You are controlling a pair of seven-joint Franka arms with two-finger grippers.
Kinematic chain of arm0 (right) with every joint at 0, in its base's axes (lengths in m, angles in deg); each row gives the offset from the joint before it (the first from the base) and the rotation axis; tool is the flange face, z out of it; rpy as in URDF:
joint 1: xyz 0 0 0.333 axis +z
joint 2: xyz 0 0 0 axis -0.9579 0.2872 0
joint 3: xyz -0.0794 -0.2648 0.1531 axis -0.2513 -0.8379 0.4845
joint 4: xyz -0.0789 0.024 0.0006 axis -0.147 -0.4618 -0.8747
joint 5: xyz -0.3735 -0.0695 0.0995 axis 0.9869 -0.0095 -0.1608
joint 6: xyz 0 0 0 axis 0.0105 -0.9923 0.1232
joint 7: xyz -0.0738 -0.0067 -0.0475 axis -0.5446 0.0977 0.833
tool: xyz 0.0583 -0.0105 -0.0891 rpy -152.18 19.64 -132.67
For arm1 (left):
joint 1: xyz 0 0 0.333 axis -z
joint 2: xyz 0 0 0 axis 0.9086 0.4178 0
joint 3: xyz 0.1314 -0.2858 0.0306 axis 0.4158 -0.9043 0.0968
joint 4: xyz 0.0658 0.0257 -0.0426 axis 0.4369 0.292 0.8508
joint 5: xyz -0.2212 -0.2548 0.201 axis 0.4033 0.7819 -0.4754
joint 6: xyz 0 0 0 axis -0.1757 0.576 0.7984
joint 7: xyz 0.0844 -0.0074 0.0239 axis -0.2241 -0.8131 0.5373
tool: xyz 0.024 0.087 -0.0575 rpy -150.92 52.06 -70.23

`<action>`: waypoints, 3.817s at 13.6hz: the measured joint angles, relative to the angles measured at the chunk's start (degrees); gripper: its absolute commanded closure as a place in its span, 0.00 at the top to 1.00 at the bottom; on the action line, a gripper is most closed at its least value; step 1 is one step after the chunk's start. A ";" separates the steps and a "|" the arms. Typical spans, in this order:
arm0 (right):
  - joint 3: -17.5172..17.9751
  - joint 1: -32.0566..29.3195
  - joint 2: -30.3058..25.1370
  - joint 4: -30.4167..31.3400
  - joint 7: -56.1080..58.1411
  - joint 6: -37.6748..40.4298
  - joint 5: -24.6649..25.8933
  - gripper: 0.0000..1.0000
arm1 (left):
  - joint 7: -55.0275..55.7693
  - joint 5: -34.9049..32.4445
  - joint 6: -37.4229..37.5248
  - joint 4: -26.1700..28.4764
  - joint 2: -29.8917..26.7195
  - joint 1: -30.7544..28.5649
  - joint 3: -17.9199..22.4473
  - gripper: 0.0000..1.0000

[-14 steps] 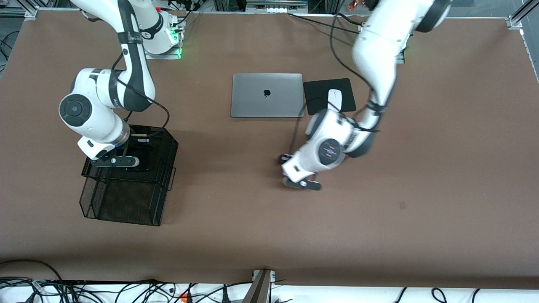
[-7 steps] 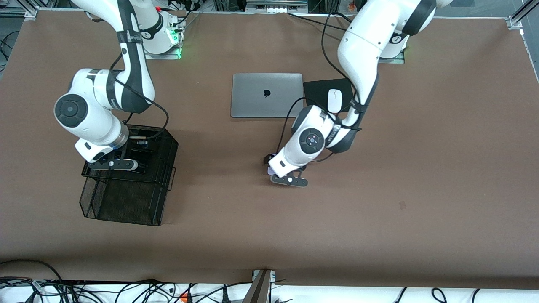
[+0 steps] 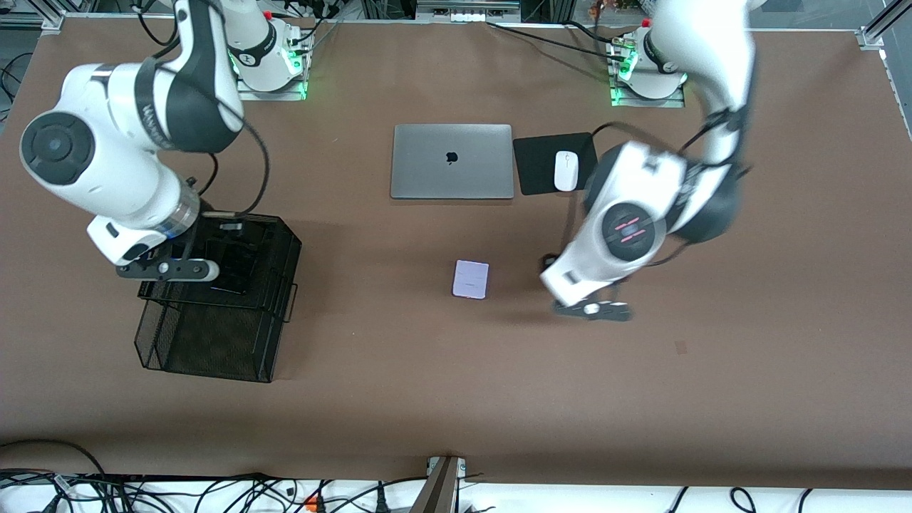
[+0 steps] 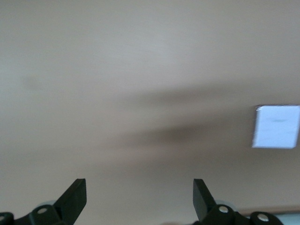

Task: Place phones with both arms
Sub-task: 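Reach the right gripper to the white phone while the left gripper withdraws, then grasp the white Huawei phone with the right gripper and lift it, then carry the white phone over the mesh basket and lower it in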

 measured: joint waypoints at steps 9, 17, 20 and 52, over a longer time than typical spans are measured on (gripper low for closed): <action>19.56 7.53 17.80 -17.59 -37.26 -7.44 -0.21 1.00 | -24.51 -7.92 7.49 0.48 -12.74 -31.60 -15.15 1.00; 24.53 6.60 33.11 -18.75 -44.49 -27.66 -0.22 1.00 | -12.12 -9.48 -4.80 25.28 -34.53 -36.36 -21.44 1.00; 24.58 6.28 35.10 -18.91 -44.61 -30.61 -0.22 1.00 | -11.88 -9.04 -6.24 27.82 -36.21 -32.91 -17.16 1.00; 16.78 -26.84 18.85 -24.50 9.46 -0.72 -1.30 0.19 | -13.32 -8.96 -0.09 21.27 -31.40 -32.31 -15.51 1.00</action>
